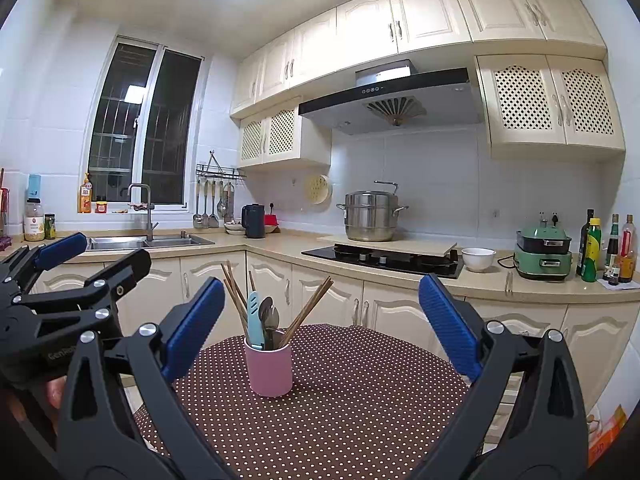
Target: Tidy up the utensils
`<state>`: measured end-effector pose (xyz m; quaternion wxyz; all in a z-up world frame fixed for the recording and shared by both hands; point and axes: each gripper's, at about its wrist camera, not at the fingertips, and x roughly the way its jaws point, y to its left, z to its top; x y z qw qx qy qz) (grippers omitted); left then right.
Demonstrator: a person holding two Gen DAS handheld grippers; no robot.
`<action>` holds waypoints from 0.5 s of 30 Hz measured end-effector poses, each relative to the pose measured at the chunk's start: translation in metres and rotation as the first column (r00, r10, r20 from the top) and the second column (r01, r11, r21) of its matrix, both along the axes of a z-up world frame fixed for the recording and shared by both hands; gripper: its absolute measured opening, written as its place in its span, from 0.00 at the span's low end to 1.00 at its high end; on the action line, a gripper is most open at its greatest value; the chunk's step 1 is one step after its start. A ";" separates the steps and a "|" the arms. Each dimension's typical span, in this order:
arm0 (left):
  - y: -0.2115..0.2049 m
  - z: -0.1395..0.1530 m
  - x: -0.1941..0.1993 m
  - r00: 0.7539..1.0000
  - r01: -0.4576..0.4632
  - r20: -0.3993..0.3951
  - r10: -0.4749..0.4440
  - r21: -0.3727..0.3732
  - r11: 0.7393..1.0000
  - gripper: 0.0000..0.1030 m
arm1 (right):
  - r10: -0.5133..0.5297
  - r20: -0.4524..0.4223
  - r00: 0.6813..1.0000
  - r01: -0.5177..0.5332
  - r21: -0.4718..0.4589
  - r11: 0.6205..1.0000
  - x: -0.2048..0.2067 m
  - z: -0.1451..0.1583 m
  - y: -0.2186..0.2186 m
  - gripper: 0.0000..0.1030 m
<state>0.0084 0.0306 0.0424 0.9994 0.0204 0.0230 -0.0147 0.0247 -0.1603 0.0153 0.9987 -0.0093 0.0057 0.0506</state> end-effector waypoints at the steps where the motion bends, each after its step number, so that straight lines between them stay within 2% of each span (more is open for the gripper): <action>1: 0.000 0.000 0.000 1.000 0.000 -0.001 0.000 0.001 1.000 0.89 | 0.000 -0.001 1.000 0.000 0.001 1.000 0.000 0.000 0.000 0.93; 15: -0.001 -0.003 0.003 1.000 -0.003 -0.003 0.003 0.003 1.000 0.89 | 0.004 -0.006 1.000 -0.004 0.007 1.000 0.002 -0.002 -0.001 0.93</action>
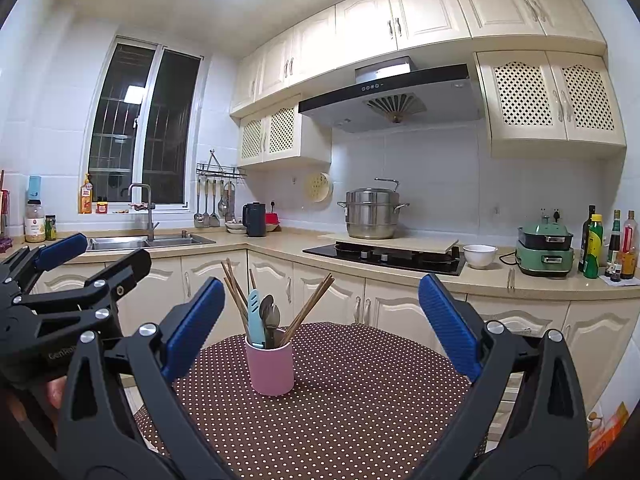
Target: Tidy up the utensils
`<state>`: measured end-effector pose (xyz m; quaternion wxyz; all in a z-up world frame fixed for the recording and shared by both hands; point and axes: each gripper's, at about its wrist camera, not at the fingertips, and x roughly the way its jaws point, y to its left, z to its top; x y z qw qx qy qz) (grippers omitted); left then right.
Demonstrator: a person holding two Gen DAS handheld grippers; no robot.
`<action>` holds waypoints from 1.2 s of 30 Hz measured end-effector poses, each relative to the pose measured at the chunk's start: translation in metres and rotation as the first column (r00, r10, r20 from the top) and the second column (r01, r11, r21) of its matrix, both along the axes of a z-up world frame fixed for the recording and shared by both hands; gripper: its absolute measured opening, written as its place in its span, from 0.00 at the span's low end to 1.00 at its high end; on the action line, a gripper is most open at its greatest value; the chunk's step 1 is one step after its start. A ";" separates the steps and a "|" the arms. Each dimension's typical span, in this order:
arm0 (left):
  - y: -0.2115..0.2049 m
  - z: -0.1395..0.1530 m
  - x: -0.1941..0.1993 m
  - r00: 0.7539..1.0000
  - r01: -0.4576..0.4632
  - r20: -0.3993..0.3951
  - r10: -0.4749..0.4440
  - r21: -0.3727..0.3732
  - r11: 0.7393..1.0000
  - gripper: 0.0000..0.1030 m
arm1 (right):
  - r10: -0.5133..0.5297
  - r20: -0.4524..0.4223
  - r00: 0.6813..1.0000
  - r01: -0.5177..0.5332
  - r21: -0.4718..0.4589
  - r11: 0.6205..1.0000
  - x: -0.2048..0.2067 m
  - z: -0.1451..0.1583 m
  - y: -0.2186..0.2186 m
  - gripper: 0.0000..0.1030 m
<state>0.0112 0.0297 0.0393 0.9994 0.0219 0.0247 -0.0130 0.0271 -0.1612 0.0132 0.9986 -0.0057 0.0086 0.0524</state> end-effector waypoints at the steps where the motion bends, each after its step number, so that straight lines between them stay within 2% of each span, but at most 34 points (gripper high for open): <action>1: 0.000 0.000 0.000 1.000 0.001 0.000 -0.001 -0.001 1.000 0.89 | 0.000 0.000 1.000 0.000 0.000 1.000 0.000 0.000 0.000 0.93; 36: 0.001 -0.002 0.006 1.000 -0.005 -0.012 0.005 -0.001 1.000 0.89 | 0.007 -0.015 1.000 -0.007 0.008 1.000 0.007 -0.006 0.000 0.93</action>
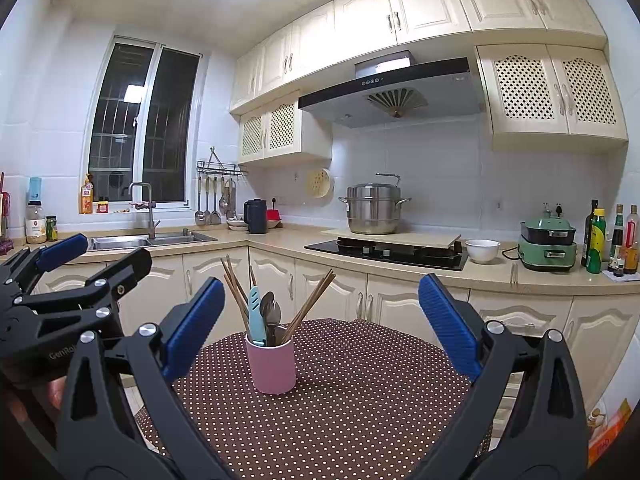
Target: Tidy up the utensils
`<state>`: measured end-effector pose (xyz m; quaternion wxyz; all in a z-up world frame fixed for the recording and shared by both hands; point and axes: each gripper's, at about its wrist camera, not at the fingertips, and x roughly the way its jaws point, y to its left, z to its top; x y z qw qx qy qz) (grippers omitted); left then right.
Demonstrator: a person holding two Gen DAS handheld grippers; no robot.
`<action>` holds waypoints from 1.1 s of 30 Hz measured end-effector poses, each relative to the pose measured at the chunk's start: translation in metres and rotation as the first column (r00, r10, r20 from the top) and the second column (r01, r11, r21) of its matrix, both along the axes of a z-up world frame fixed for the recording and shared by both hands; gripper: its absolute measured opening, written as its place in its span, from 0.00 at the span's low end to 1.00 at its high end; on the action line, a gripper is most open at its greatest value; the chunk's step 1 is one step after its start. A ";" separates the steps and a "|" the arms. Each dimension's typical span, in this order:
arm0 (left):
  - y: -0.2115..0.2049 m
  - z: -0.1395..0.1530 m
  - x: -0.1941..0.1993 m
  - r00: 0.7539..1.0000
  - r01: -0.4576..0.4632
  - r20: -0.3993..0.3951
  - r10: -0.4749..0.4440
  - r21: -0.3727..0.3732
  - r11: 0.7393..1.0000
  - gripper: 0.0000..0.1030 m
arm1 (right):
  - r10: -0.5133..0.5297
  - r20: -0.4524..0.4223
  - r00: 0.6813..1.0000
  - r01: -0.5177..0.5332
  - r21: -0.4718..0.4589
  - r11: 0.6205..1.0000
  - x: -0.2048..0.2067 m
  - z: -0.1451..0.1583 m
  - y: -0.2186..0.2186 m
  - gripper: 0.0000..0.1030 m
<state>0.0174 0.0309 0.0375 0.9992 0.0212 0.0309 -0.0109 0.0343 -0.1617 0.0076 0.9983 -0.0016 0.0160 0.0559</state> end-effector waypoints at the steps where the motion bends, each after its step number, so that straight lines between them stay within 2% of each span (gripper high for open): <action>1: 0.000 0.000 0.000 1.000 -0.001 -0.001 0.001 0.000 1.000 0.89 | 0.000 0.000 1.000 0.000 0.000 1.000 0.000 0.000 0.000 0.93; 33: 0.000 -0.005 0.006 1.000 -0.001 -0.013 0.001 0.003 1.000 0.89 | 0.003 -0.011 1.000 -0.003 0.011 1.000 0.003 -0.005 0.001 0.93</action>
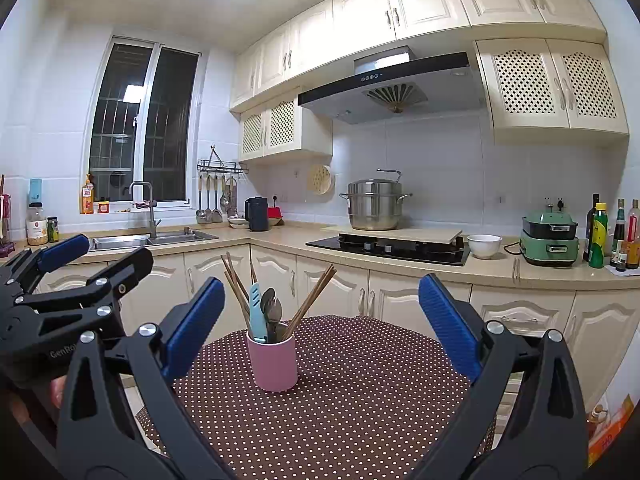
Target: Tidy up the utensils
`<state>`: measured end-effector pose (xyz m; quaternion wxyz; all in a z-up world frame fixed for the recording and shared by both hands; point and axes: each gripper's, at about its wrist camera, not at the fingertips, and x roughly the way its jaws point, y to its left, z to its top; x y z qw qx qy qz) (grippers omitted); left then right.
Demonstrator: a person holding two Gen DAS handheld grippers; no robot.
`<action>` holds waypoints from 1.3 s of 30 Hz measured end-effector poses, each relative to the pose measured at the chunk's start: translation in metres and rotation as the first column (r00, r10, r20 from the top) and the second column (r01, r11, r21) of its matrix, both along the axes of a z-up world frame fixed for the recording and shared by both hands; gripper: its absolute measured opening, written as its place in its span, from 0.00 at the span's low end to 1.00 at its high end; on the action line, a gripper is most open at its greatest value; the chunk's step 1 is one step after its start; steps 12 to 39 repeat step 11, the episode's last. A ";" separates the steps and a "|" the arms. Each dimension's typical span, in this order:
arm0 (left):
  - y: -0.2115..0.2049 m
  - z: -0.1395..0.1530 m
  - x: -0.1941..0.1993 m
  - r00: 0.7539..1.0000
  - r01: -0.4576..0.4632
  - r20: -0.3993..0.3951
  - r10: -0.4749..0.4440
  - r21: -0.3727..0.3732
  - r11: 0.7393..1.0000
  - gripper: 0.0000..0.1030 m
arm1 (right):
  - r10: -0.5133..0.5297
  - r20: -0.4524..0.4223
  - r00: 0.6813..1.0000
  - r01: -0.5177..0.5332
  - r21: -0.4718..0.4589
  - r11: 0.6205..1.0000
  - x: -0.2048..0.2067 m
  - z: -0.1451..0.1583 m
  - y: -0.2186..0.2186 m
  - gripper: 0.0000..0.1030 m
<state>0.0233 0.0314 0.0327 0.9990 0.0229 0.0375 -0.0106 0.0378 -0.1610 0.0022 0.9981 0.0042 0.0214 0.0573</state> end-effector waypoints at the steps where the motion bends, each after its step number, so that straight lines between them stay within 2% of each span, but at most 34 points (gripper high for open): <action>1: -0.001 0.000 0.000 1.000 0.001 -0.001 -0.001 0.000 1.000 0.89 | 0.000 -0.001 1.000 0.000 0.000 1.000 0.000 0.000 0.000 0.93; 7: -0.001 -0.006 0.007 1.000 -0.004 -0.028 0.004 0.000 1.000 0.89 | 0.000 -0.022 1.000 0.000 0.005 1.000 0.005 -0.005 0.001 0.93; 11: -0.003 -0.016 0.026 0.995 -0.005 -0.098 0.005 0.005 1.000 0.89 | -0.005 -0.057 0.998 0.004 -0.002 1.000 0.018 -0.014 0.000 0.93; 39: -0.003 -0.016 0.026 0.995 -0.005 -0.098 0.005 0.005 1.000 0.89 | -0.005 -0.057 0.998 0.004 -0.002 1.000 0.018 -0.014 0.000 0.93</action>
